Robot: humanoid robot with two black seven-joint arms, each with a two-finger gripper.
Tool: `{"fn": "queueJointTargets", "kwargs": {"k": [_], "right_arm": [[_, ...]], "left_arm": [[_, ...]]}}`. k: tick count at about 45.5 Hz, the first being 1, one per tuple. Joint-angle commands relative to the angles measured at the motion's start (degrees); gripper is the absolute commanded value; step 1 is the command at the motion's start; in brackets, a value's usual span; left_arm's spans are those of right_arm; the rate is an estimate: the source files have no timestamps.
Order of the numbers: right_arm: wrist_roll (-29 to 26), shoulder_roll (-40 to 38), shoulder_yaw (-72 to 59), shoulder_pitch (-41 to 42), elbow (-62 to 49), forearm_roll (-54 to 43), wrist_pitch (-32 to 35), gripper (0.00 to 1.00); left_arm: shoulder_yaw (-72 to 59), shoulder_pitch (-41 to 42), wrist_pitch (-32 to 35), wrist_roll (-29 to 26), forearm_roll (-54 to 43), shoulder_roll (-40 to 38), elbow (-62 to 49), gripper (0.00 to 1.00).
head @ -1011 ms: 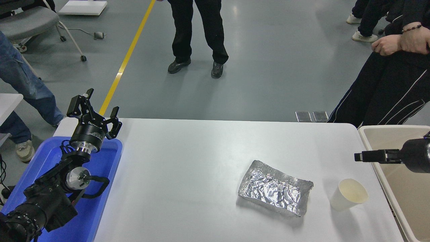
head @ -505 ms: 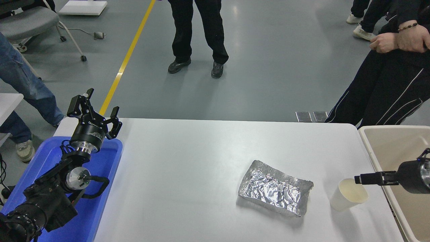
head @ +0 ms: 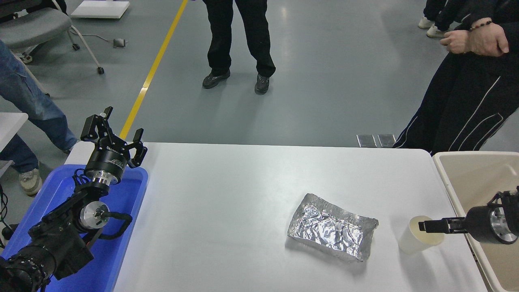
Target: Dispose of the paper cup in the dustbin
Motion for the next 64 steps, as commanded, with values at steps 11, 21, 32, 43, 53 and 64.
{"fn": "queueJointTargets", "kwargs": {"k": [11, 21, 32, 43, 53, 64], "right_arm": [[0.0, 2.3, -0.4, -2.2, -3.7, 0.7, -1.7, 0.41], [0.1, 2.3, -0.7, -2.4, -3.7, 0.8, -1.6, 0.00], [0.3, 2.3, -0.3, -2.4, -3.6, 1.0, -1.6, 0.00], [2.7, 1.5, 0.4, -1.3, -2.9, 2.9, -1.8, 0.00], [5.0, -3.8, 5.2, 0.5, -0.1, 5.1, -1.1, 0.00], [5.6, -14.0, 12.0, 5.6, 8.1, 5.2, 2.2, 0.00]], "left_arm": [[0.0, 0.0, 0.0, 0.0, 0.1, 0.0, 0.0, 1.00], [0.0, 0.0, 0.0, 0.0, 0.0, 0.0, 0.0, 1.00], [0.0, 0.0, 0.0, 0.0, 0.0, 0.0, 0.0, 1.00], [0.0, 0.0, 0.0, 0.0, 0.0, 0.0, 0.0, 1.00], [0.0, 0.0, 0.0, 0.0, 0.1, 0.0, 0.0, 1.00], [0.0, 0.0, 0.0, 0.0, 0.0, 0.0, 0.0, 1.00]]}}
